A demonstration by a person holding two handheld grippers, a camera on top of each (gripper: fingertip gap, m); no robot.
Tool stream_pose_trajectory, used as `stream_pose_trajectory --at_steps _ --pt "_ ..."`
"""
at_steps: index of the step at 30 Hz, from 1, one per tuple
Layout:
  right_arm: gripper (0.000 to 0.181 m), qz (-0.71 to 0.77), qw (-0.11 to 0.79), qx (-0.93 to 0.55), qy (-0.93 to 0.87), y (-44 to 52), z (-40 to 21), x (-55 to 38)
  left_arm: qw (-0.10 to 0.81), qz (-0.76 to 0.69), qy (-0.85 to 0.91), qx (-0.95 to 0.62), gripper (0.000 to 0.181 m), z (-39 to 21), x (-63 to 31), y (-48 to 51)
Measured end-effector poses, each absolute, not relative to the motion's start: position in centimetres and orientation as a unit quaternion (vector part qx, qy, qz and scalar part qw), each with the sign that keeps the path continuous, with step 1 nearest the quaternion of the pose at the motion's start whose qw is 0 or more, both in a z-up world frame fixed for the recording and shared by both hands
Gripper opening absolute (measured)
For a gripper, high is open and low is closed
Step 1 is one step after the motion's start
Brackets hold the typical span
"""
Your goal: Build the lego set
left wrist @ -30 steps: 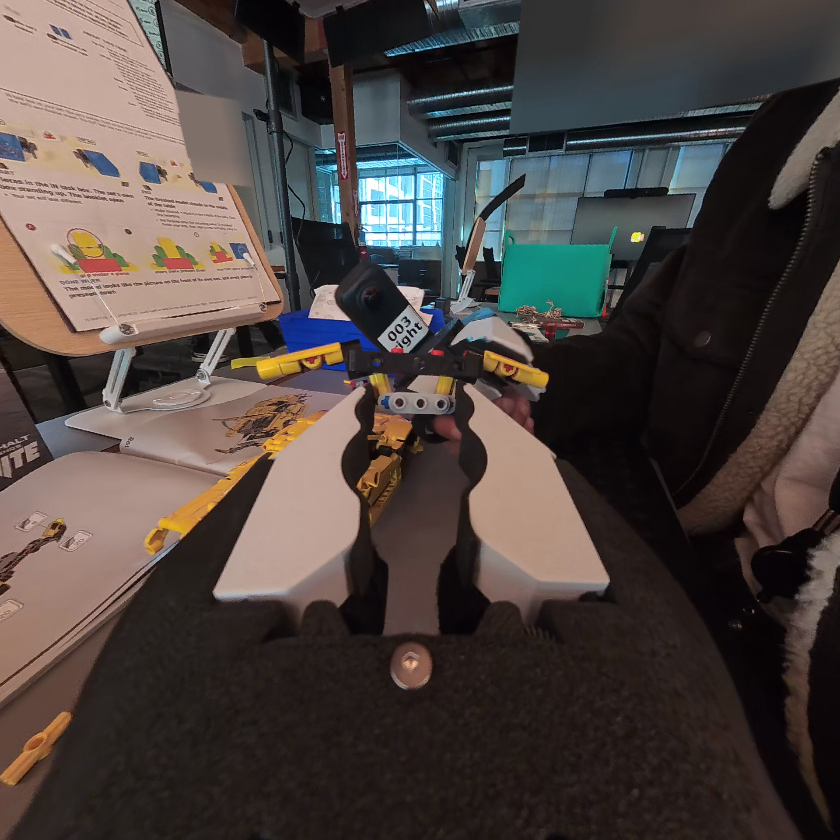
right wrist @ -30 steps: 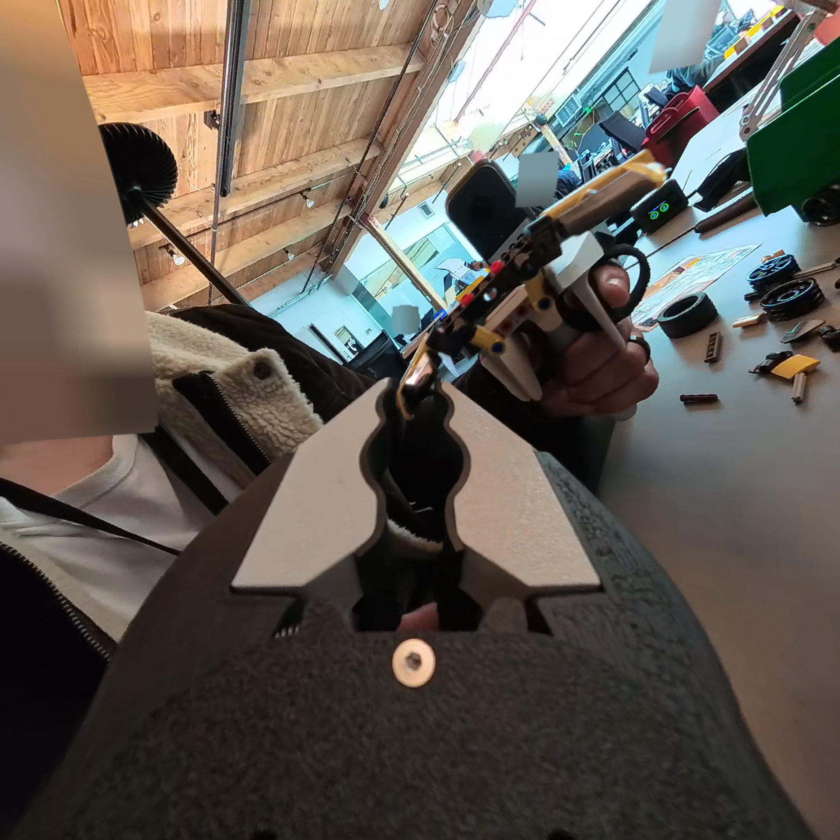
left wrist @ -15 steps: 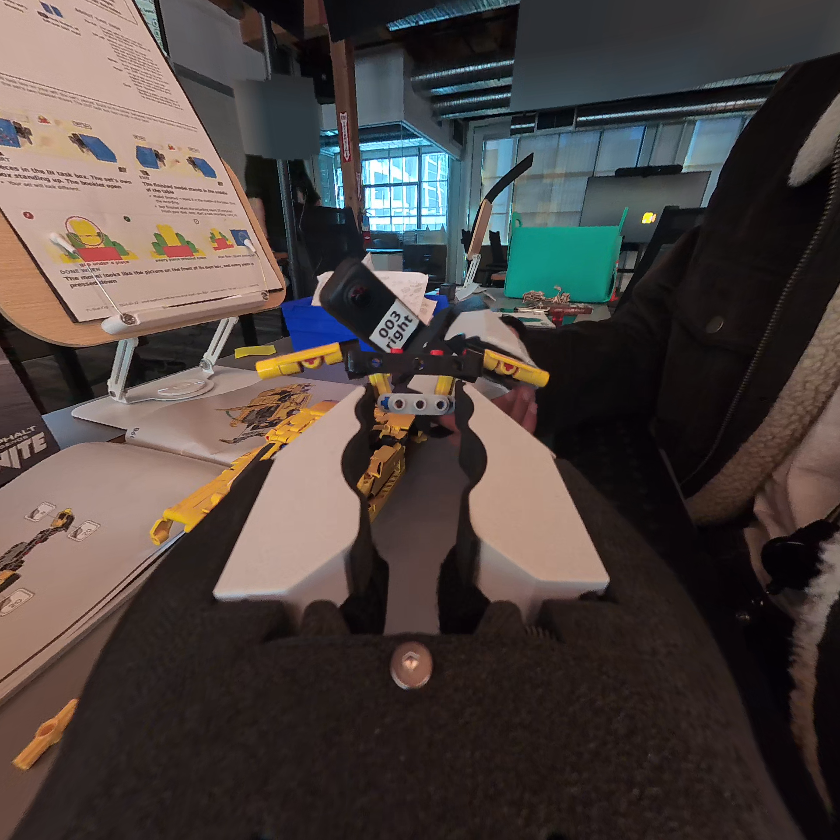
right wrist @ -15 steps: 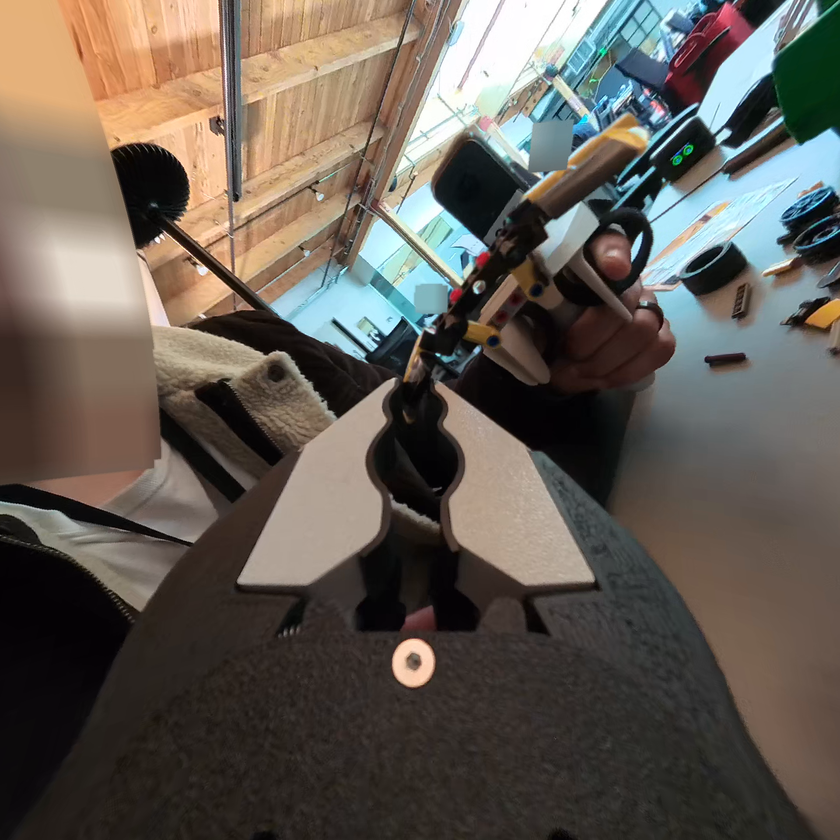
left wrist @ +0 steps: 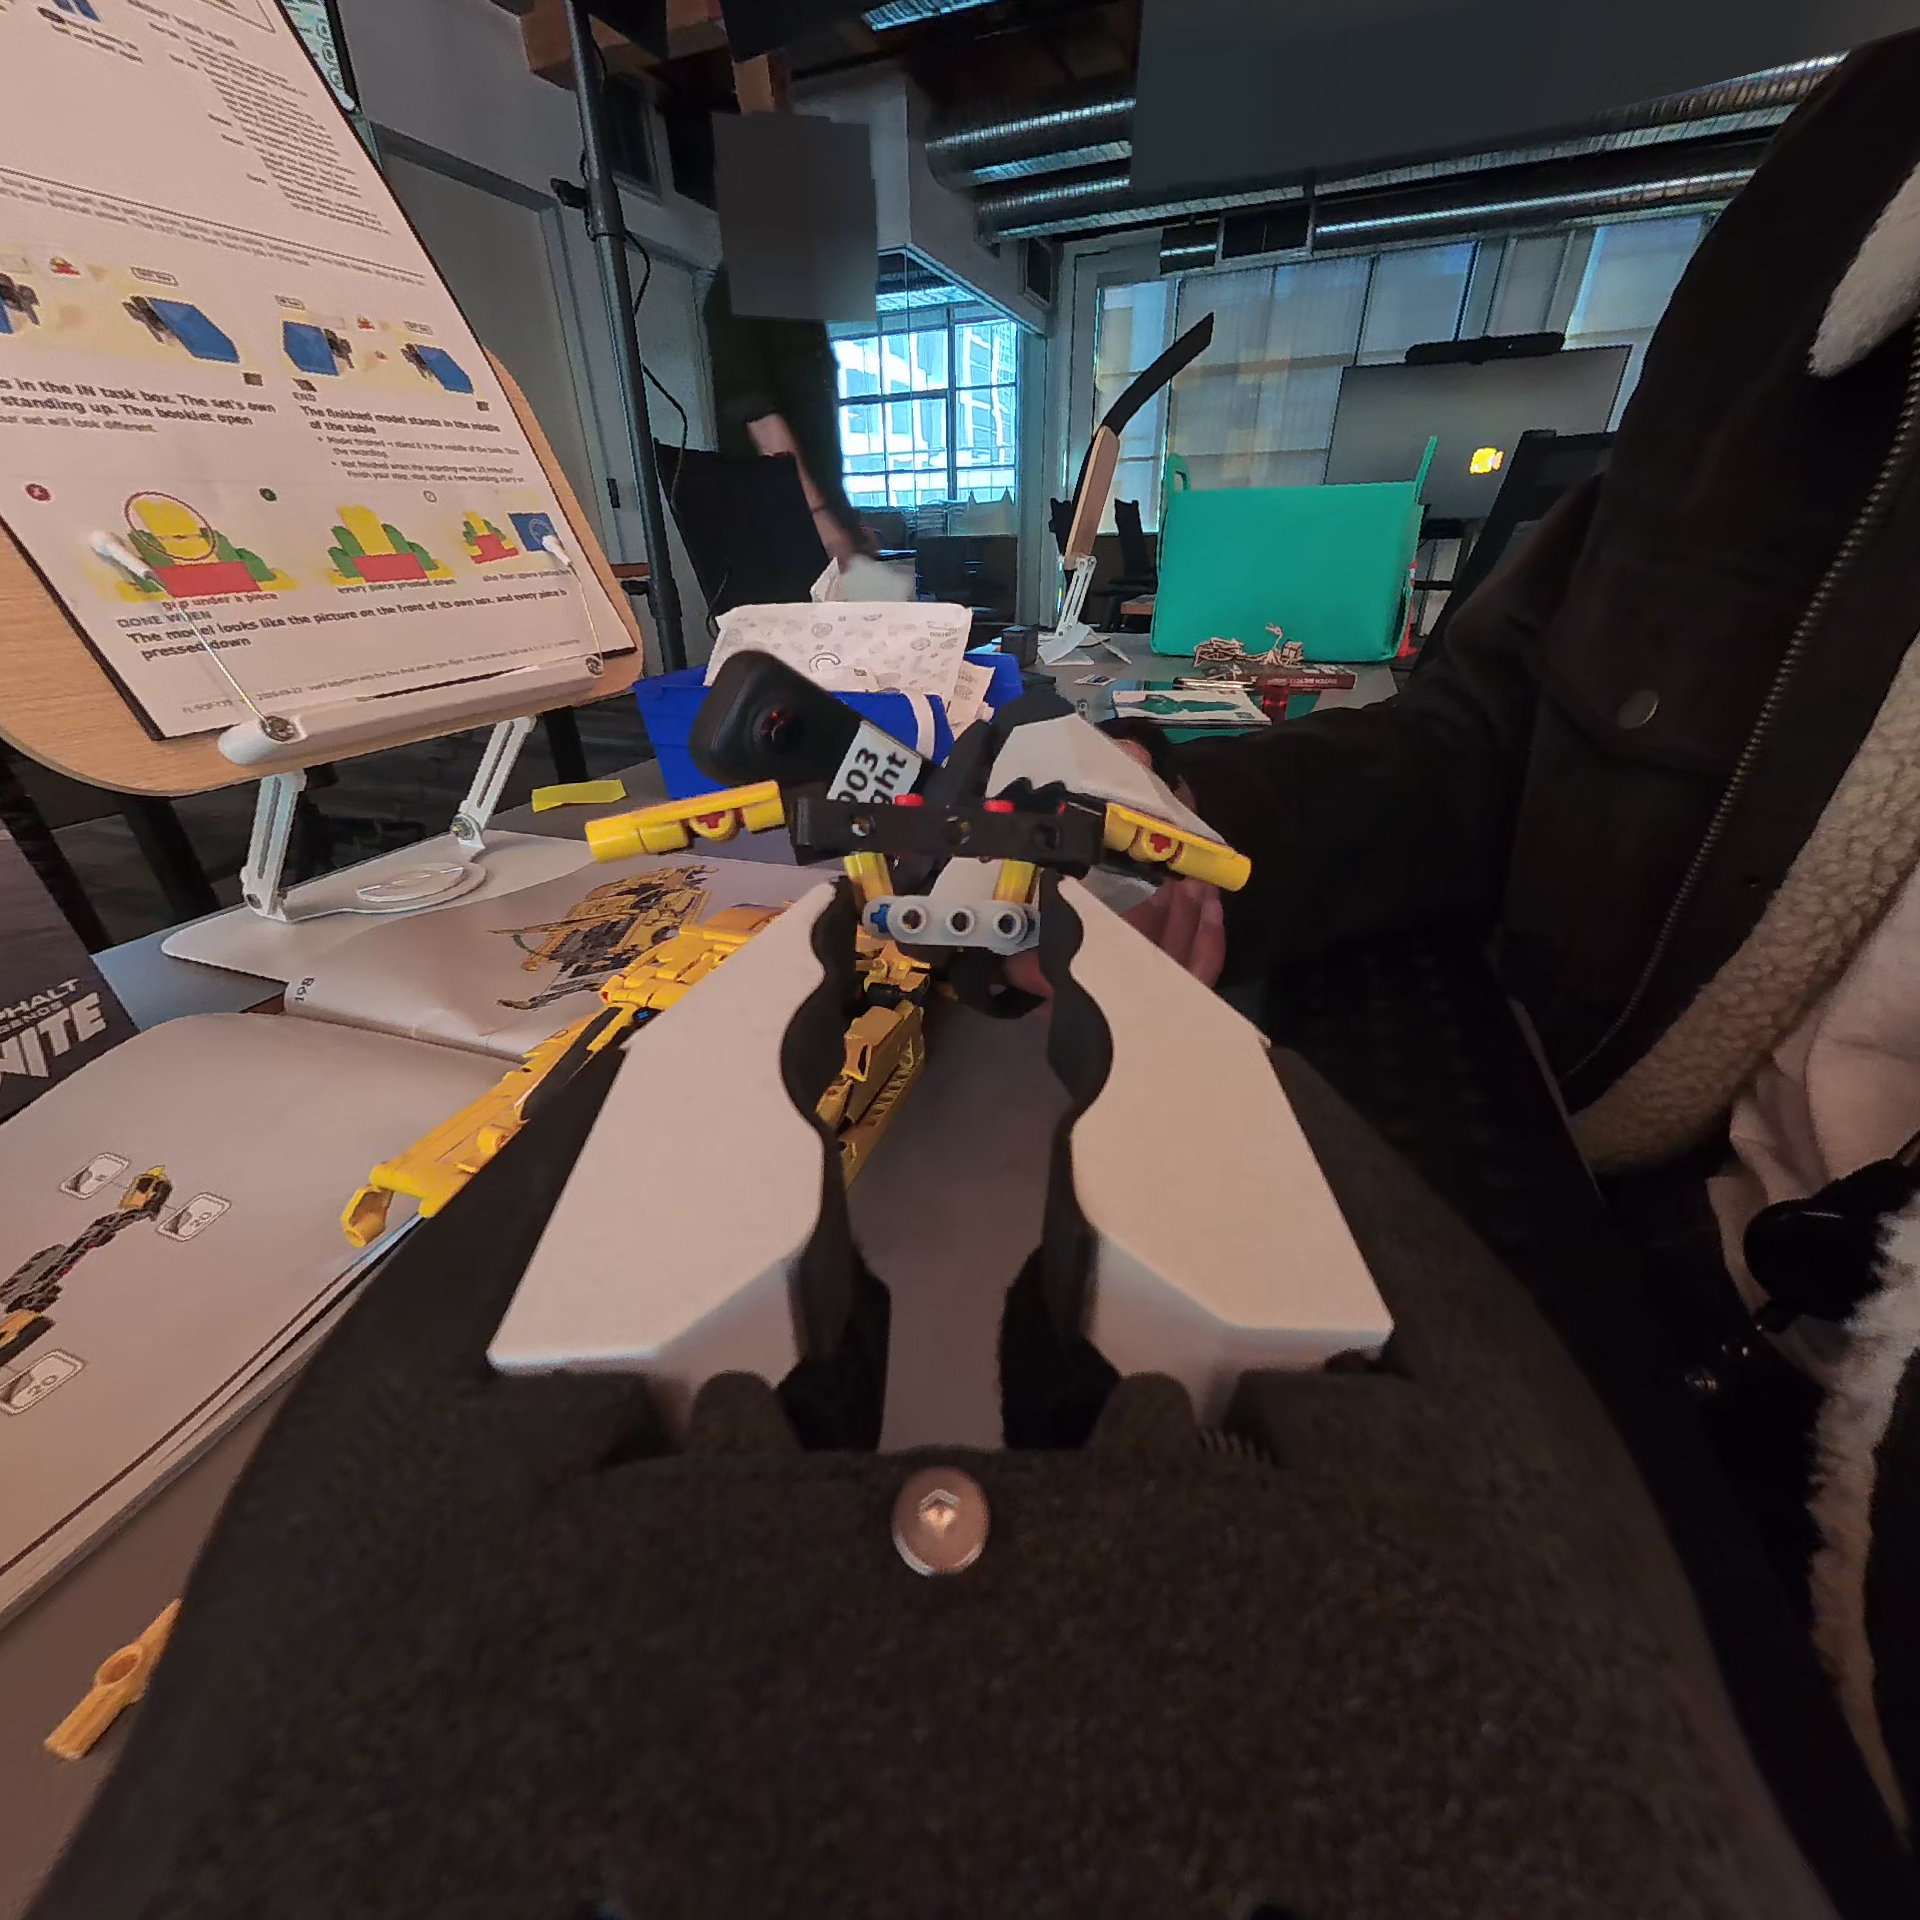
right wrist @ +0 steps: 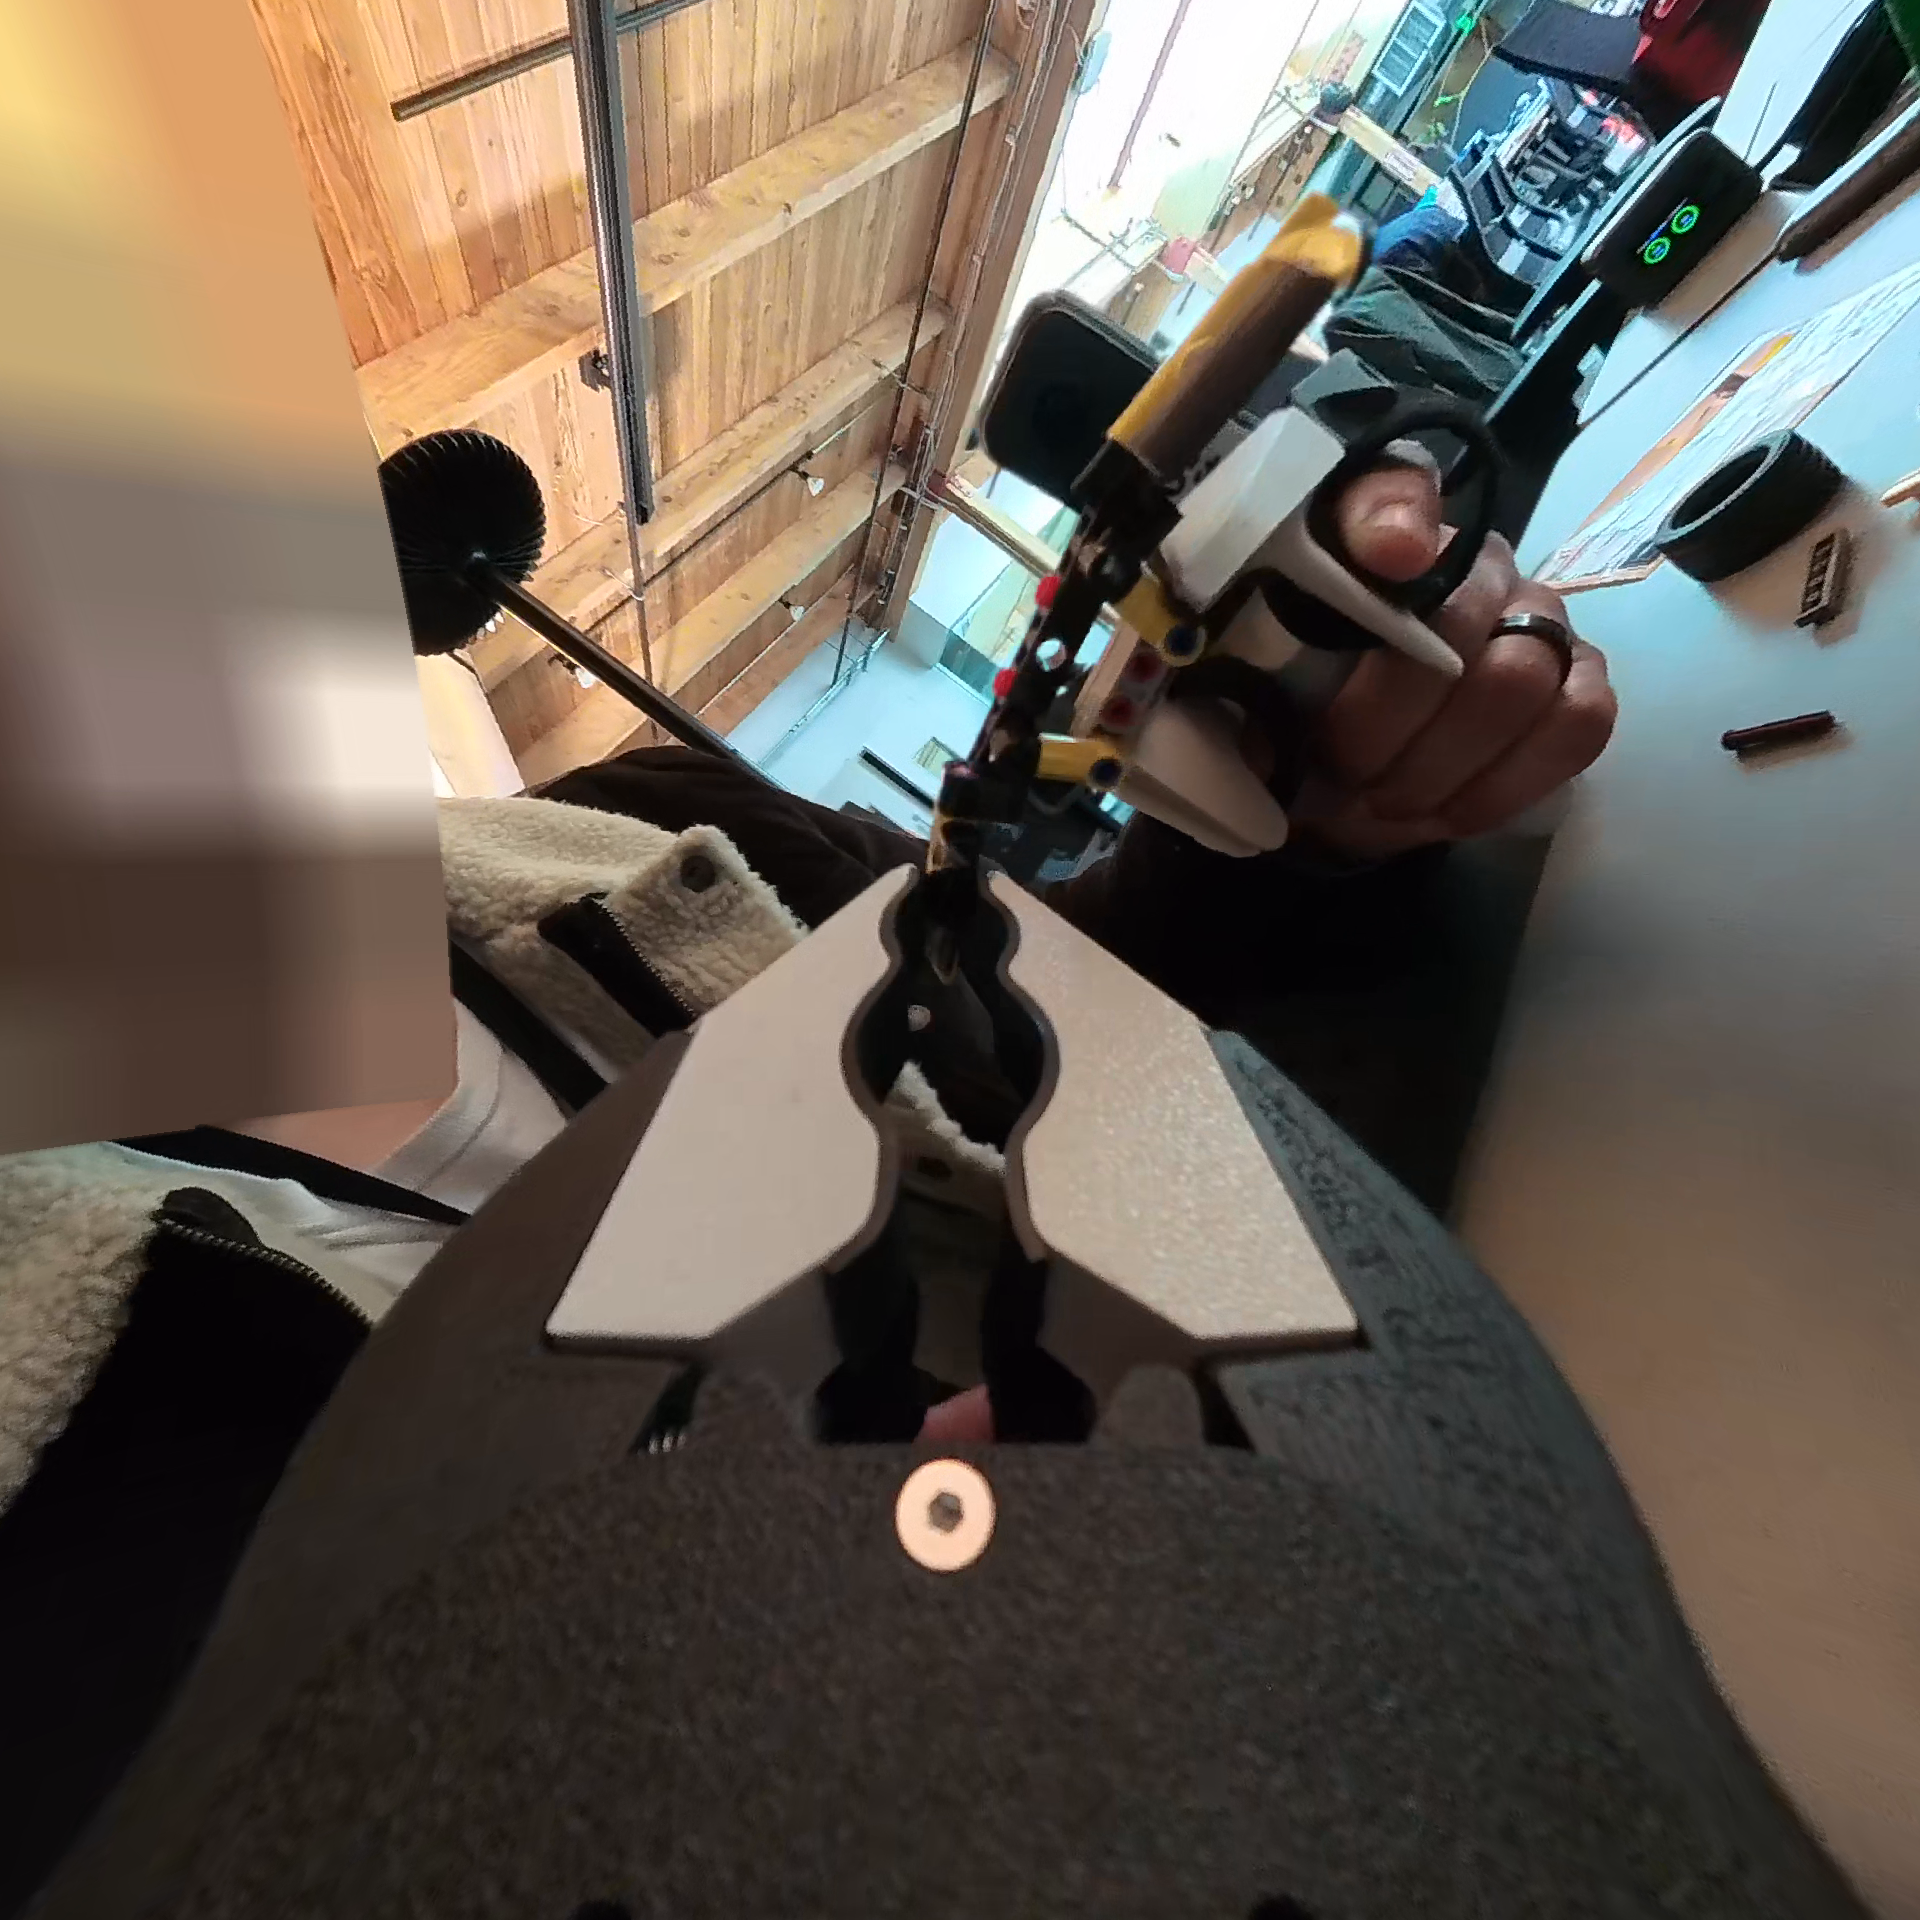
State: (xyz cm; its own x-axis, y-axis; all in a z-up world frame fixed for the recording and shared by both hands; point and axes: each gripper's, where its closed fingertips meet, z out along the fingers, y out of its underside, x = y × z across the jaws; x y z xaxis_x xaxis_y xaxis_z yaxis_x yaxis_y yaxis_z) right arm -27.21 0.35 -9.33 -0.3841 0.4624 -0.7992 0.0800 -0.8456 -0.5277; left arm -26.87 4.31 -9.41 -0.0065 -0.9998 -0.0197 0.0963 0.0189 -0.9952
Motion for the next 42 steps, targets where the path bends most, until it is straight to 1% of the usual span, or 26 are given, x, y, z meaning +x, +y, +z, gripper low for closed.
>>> stream_pose_trajectory --at_steps 7,19,27,31,32,34,36,37,39,42 --pt "0.006 0.803 0.107 -0.539 -0.231 0.6 -9.4 -27.2 0.526 -0.515 0.487 -0.47 0.034 -9.6 -26.8 4.3" --pt "0.006 0.776 0.139 -0.564 -0.245 1.3 -9.8 -26.8 0.522 -0.509 0.494 -0.474 0.034 -9.9 -26.7 4.3" --pt "0.006 0.784 0.123 -0.563 -0.231 1.3 -9.8 -26.8 0.519 -0.511 0.493 -0.476 0.035 -10.0 -26.7 4.3" --pt "0.006 0.77 0.142 -0.576 -0.235 1.8 -10.0 -26.8 0.522 -0.502 0.491 -0.483 0.034 -10.1 -26.7 4.6" --pt "0.006 0.762 0.161 -0.579 -0.241 2.0 -10.0 -26.7 0.521 -0.504 0.488 -0.486 0.034 -10.1 -26.7 4.8" --pt "0.01 0.744 0.239 -0.569 -0.257 3.1 -9.2 -26.2 0.517 -0.521 0.476 -0.485 0.035 -9.7 -27.0 4.9" --pt "0.024 0.691 0.345 -0.568 -0.283 4.3 -8.4 -25.5 0.516 -0.534 0.455 -0.491 0.034 -9.3 -27.4 5.4" --pt "0.028 0.641 0.405 -0.569 -0.318 4.6 -8.4 -25.3 0.513 -0.542 0.446 -0.495 0.034 -9.1 -27.6 5.6" --pt "0.044 0.508 0.514 -0.561 -0.404 4.5 -8.8 -25.7 0.503 -0.556 0.43 -0.503 0.035 -9.0 -27.8 6.0" --pt "0.056 0.35 0.629 -0.521 -0.459 4.0 -8.4 -26.3 0.493 -0.567 0.413 -0.516 0.035 -9.0 -28.0 6.5"
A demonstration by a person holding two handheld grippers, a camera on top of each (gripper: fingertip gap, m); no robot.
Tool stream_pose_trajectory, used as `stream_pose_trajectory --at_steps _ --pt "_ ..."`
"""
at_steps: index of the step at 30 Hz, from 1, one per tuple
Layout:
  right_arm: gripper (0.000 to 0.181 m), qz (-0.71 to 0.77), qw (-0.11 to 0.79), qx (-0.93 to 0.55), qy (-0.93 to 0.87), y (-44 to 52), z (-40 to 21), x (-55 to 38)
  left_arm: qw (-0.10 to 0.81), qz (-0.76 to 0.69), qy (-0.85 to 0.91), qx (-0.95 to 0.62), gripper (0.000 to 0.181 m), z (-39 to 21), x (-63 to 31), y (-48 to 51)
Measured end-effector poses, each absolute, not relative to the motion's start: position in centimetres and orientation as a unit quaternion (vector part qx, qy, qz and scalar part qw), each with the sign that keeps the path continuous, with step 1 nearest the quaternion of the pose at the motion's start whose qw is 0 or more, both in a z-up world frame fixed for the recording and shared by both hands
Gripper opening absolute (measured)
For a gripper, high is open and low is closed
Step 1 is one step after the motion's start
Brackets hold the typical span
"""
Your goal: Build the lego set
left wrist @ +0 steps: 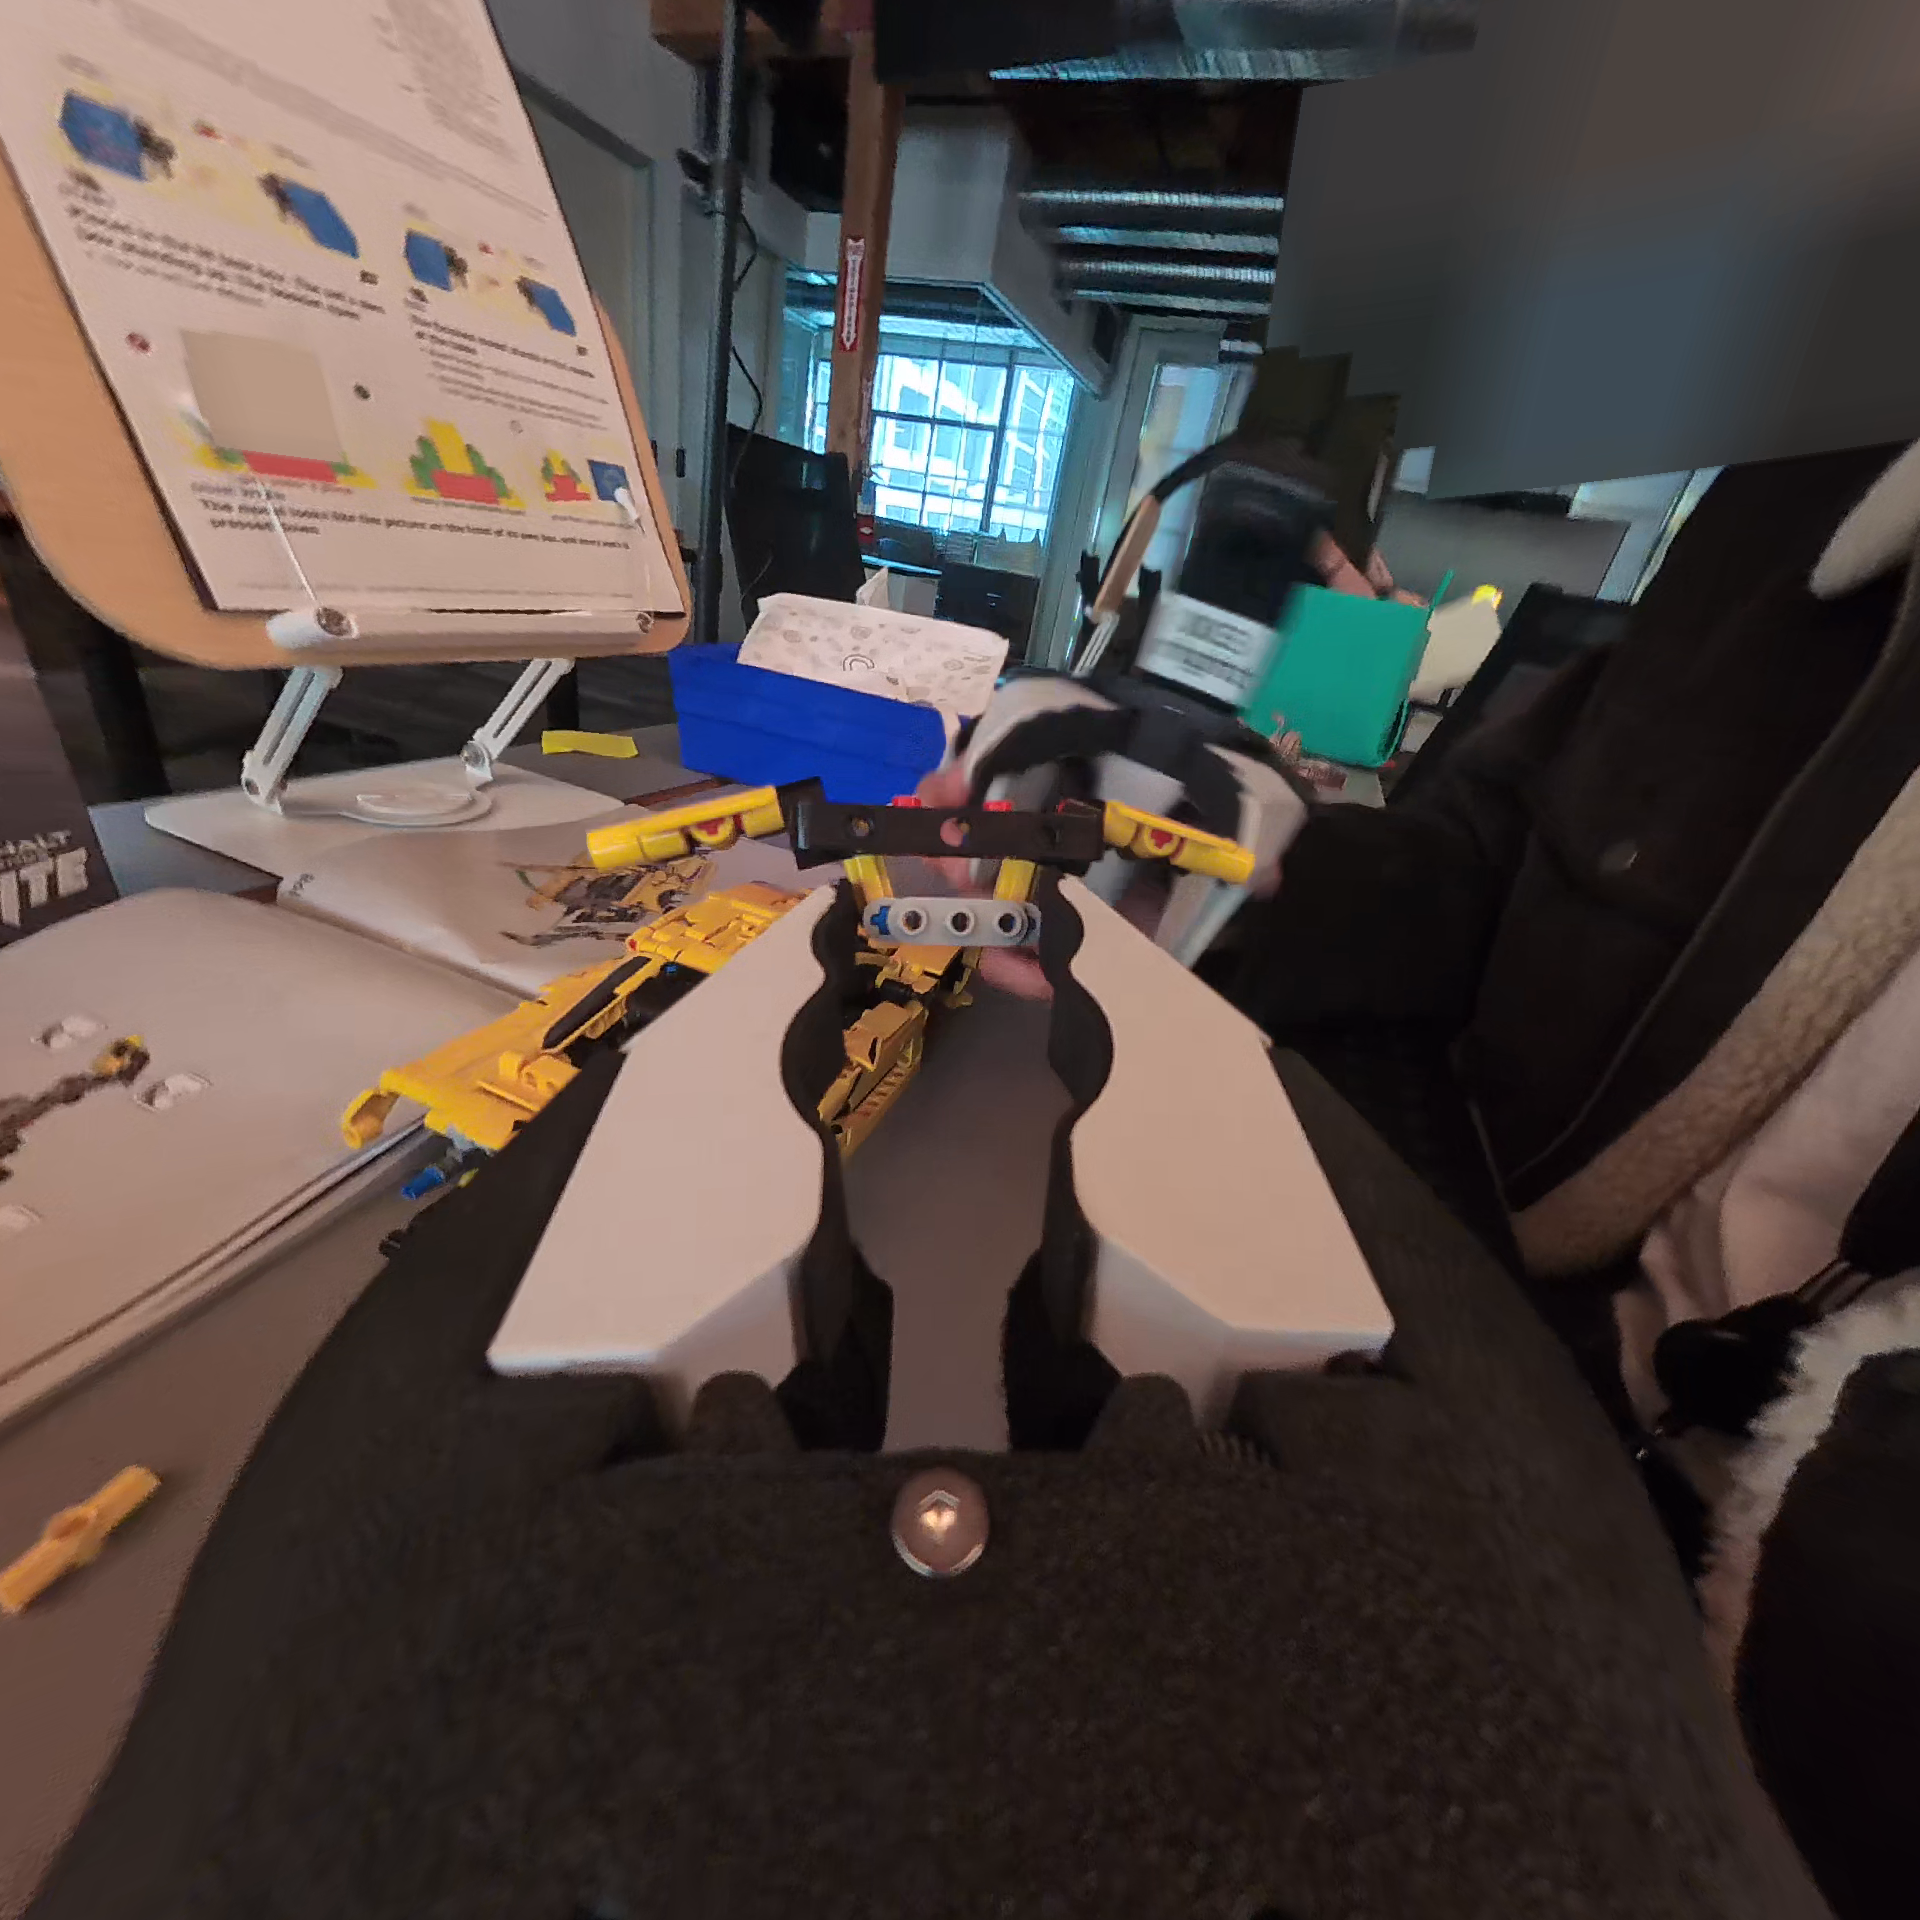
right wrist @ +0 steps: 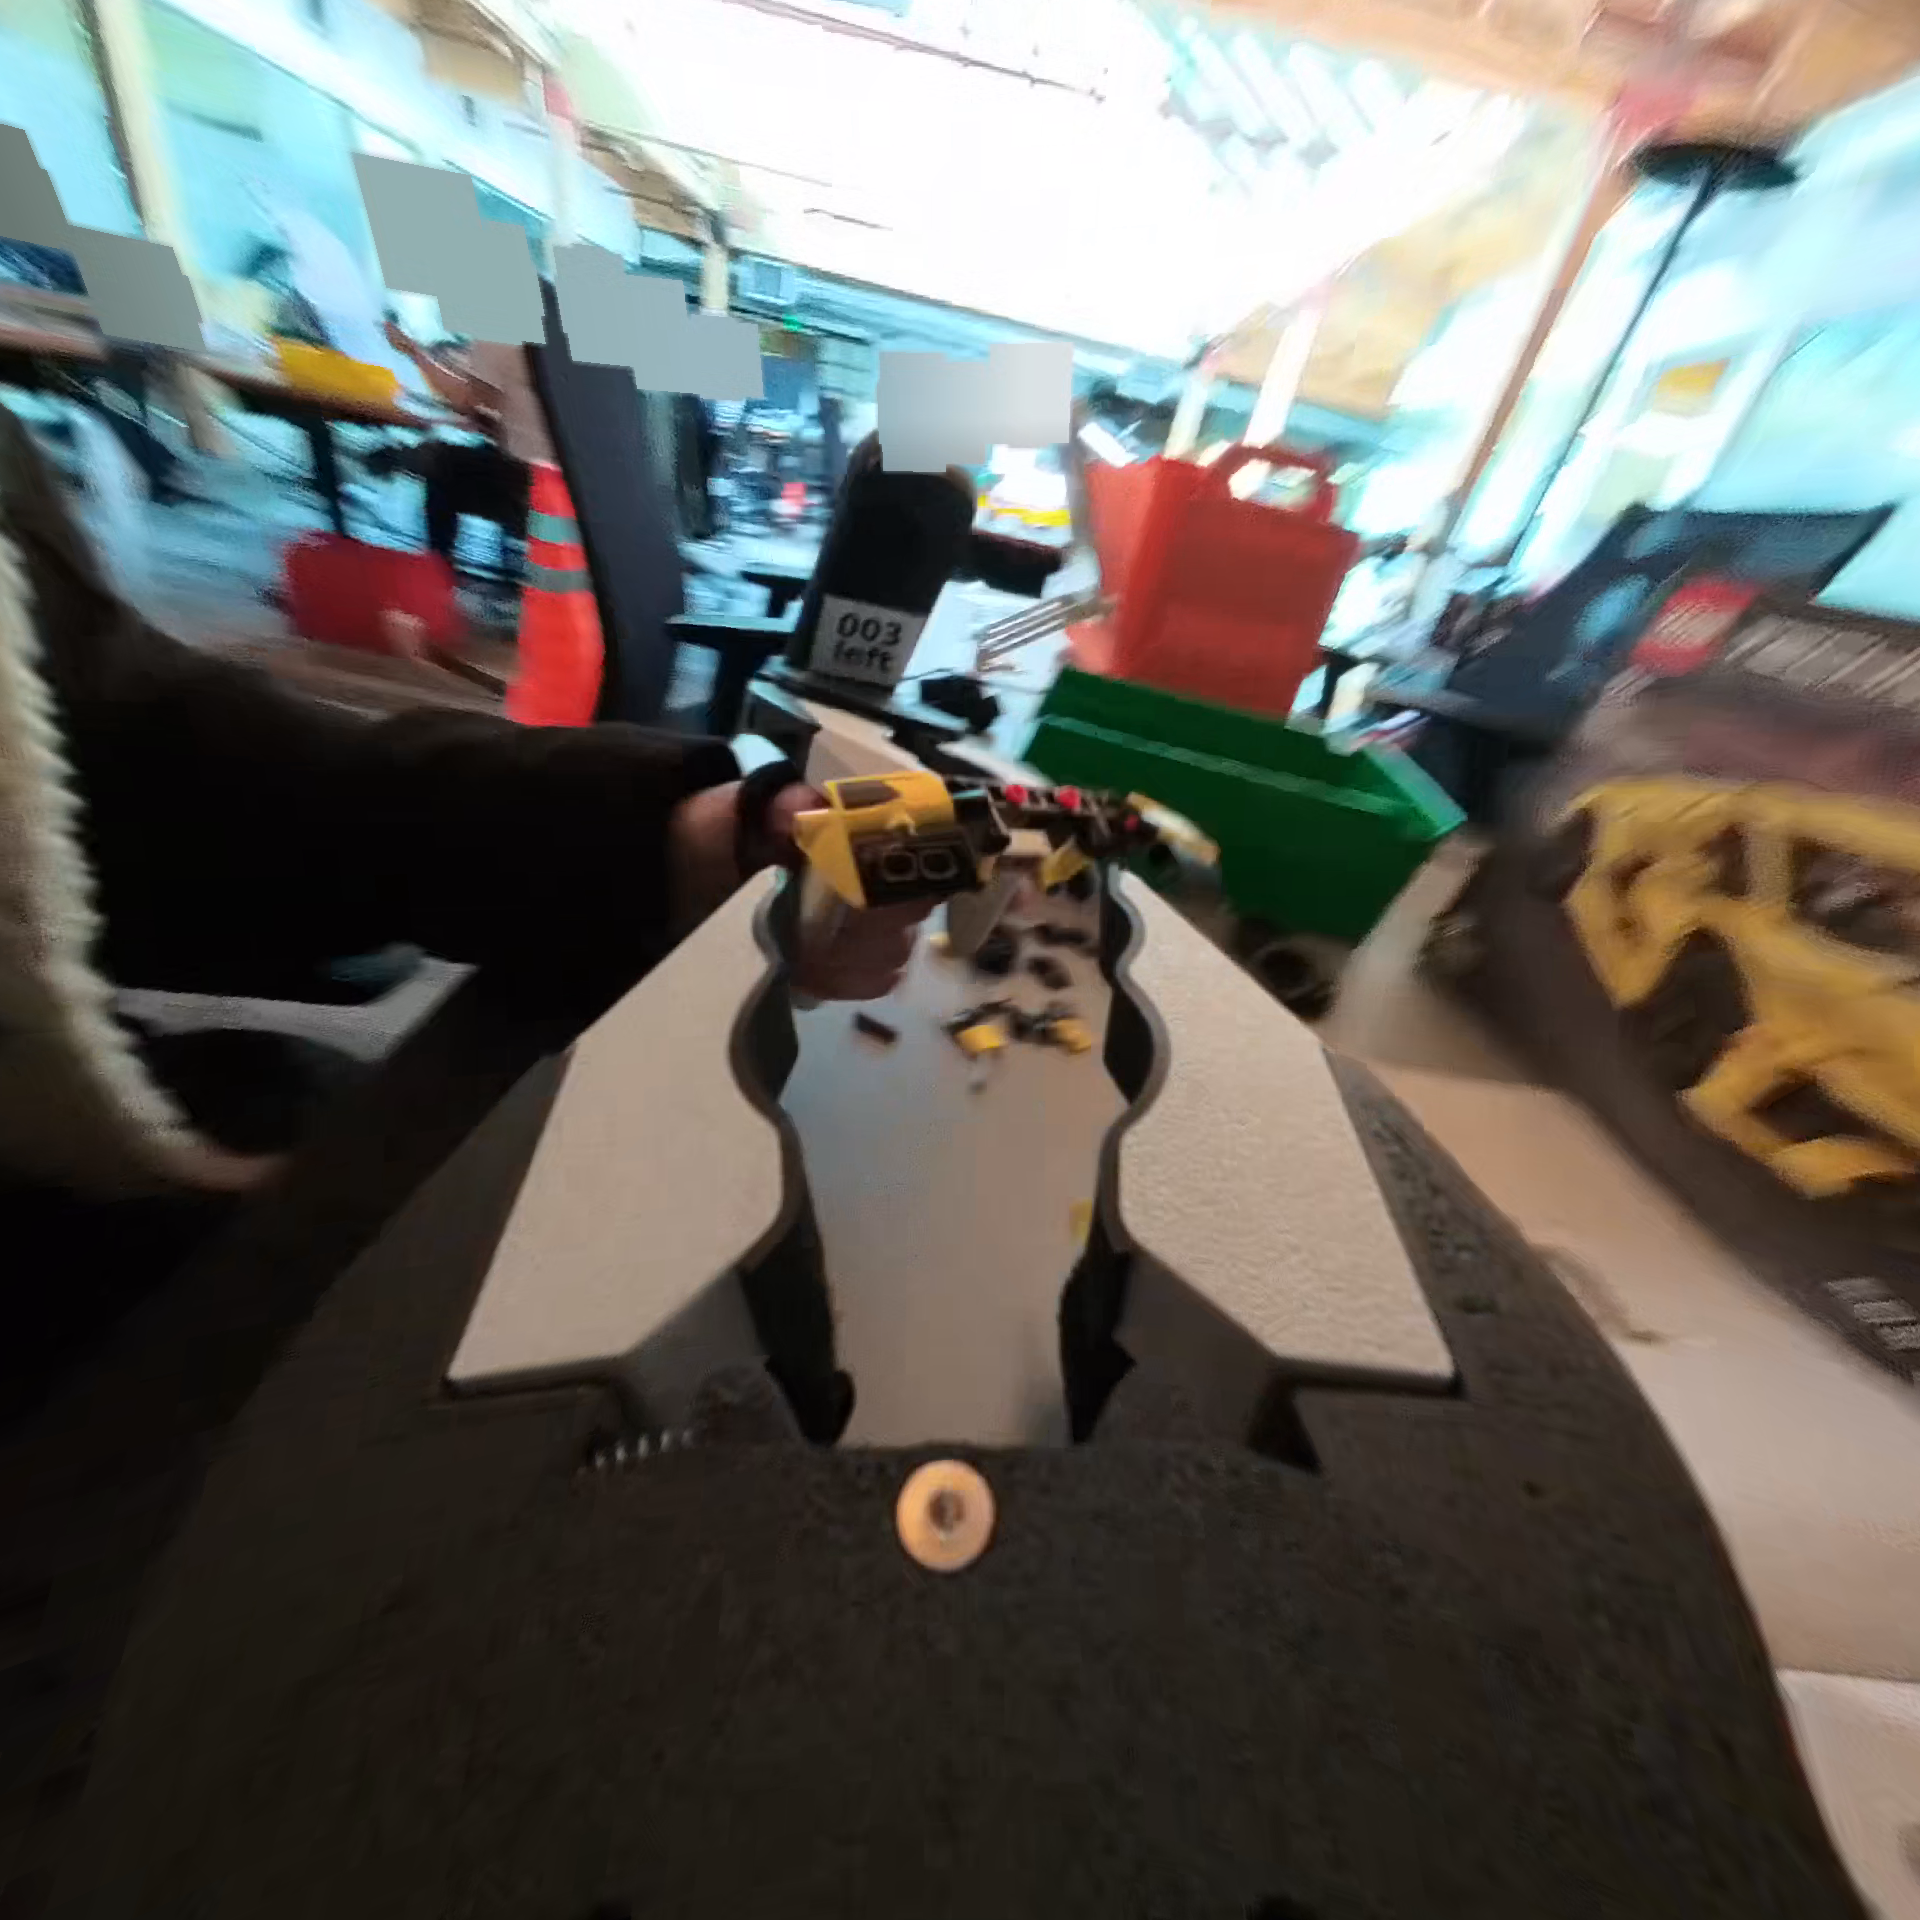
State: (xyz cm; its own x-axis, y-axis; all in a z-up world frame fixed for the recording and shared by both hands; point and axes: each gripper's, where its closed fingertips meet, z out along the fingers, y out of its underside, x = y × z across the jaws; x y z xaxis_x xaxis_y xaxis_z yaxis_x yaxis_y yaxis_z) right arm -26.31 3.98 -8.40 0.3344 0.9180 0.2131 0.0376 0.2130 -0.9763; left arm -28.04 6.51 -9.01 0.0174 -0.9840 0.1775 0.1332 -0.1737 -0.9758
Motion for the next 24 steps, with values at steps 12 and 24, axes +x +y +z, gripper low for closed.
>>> stream_pose_trajectory --at_steps 12,24 --pt "0.054 0.137 0.68 -0.461 -0.553 2.9 -10.2 -28.3 0.481 -0.565 0.388 -0.547 0.035 -9.6 -28.2 7.7" --pt "0.009 -0.002 0.702 -0.448 -0.553 4.7 -9.8 -26.9 0.466 -0.551 0.361 -0.591 0.034 -10.8 -27.8 7.8"
